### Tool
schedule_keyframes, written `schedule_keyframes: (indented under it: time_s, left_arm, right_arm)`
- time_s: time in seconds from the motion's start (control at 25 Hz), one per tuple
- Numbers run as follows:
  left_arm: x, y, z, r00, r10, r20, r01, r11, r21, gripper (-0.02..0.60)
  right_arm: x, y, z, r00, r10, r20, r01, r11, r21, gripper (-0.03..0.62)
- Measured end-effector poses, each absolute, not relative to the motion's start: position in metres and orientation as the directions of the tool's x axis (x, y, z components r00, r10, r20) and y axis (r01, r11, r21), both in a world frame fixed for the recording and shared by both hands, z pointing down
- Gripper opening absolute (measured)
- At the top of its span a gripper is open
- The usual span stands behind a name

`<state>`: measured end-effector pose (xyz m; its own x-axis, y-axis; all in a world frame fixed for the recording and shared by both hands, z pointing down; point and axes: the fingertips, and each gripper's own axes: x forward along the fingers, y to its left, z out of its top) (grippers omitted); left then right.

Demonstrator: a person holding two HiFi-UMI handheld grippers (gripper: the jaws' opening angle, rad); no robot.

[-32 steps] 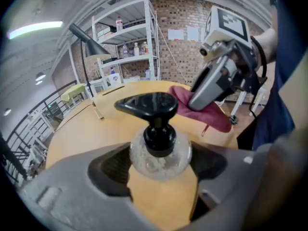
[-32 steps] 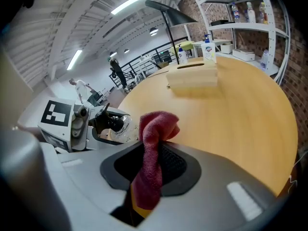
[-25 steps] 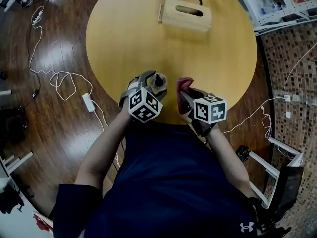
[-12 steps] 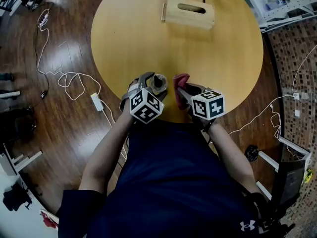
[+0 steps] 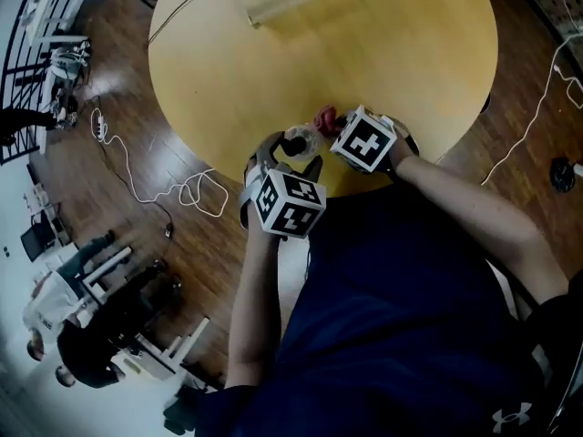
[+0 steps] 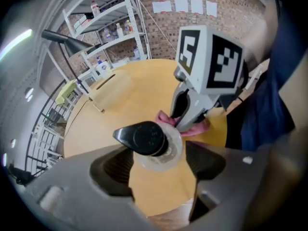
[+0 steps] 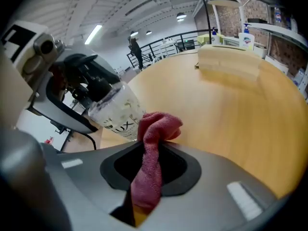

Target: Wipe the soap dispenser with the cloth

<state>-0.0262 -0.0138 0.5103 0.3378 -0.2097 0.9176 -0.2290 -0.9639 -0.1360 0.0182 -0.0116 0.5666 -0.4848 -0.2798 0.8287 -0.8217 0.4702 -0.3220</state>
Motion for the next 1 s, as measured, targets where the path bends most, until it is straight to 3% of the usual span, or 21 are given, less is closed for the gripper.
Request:
schedule_keyframes:
  time_s: [0.24,0.36,0.52,0.64,0.8,1.0]
  left_arm:
    - [-0.024,-0.007,0.510,0.294,-0.209,0.933,-0.208,-0.967,-0.151,0.318]
    - [-0.023,-0.007,0.510,0.298,-0.206,0.932,-0.196,-0.969,-0.152,0.316]
    - [-0.023,-0.001,0.510,0.309,-0.160,0.938,-0.007,-0.986,-0.166,0.314]
    - [-0.025,0.004,0.510,0.295,-0.137,0.946,0.108,-0.979,-0.175,0.316]
    - [-0.036,0.004,0.500,0.268,-0.193,0.944,-0.056,-0.981,-0.184,0.325]
    - [-0.038,0.002,0.493,0.313,-0.226,0.923,-0.261,-0.954,-0.145,0.322]
  right_arm:
    - [0.018,0.018,0.595,-0.516,-0.196,0.834,-0.820,0.393,-0.415,0.094]
    - [0.017,0.024,0.576,-0.570,-0.228,0.789,-0.799,0.379,-0.467,0.094]
    - [0.012,0.019,0.523,-0.668,-0.329,0.667,-0.733,0.443,-0.516,0.094]
    - [0.014,0.014,0.530,-0.650,-0.330,0.685,-0.749,0.433,-0.502,0.094]
    - [0.014,0.016,0.583,-0.541,-0.243,0.805,-0.822,0.353,-0.446,0.094]
    - [0.021,0.023,0.593,-0.509,-0.204,0.836,-0.843,0.316,-0.436,0.094]
